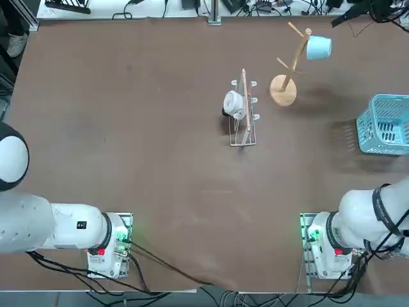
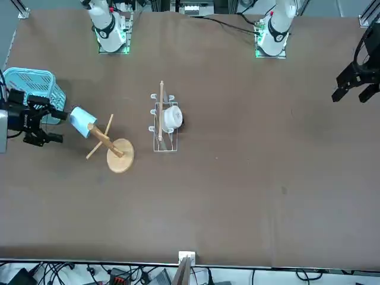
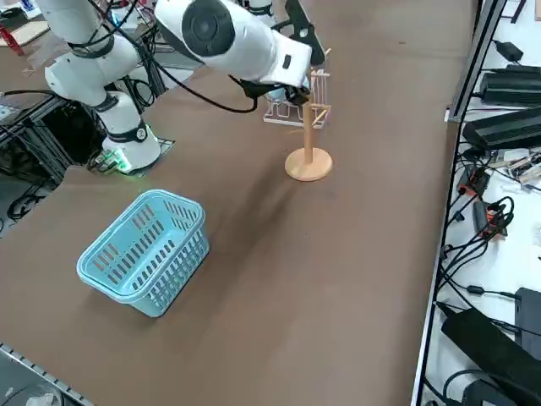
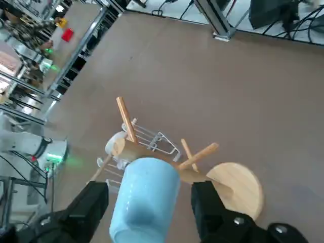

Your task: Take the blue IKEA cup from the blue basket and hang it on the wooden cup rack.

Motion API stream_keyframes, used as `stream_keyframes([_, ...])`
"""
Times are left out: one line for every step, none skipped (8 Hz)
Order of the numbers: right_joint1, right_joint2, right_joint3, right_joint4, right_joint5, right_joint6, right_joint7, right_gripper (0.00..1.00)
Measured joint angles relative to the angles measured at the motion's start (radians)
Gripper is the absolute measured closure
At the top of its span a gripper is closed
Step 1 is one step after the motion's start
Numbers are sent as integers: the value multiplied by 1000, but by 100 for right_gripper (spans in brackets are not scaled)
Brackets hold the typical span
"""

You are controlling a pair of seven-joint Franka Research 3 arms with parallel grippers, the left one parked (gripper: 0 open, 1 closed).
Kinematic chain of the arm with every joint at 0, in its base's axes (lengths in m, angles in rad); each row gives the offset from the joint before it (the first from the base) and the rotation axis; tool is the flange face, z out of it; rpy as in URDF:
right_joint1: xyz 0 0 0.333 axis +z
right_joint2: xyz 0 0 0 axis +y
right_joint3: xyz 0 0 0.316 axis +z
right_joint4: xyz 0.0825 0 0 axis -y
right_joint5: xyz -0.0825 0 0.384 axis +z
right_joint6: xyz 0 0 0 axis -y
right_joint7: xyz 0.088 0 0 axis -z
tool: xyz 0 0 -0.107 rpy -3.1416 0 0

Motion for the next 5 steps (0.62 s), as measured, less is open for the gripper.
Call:
stream_keyframes([0,-4,-2,38,-50,-10,31,0])
stream_keyframes([0,-11,-5,87,-116,-39,104,0])
stream_keyframes([-1,-27,-7,137,-190,-71,198,0])
stream_keyframes([1,-48,-7,176,-270,-89,290,0])
stream_keyframes([4,-73,-6,200,-352,-101,378,0])
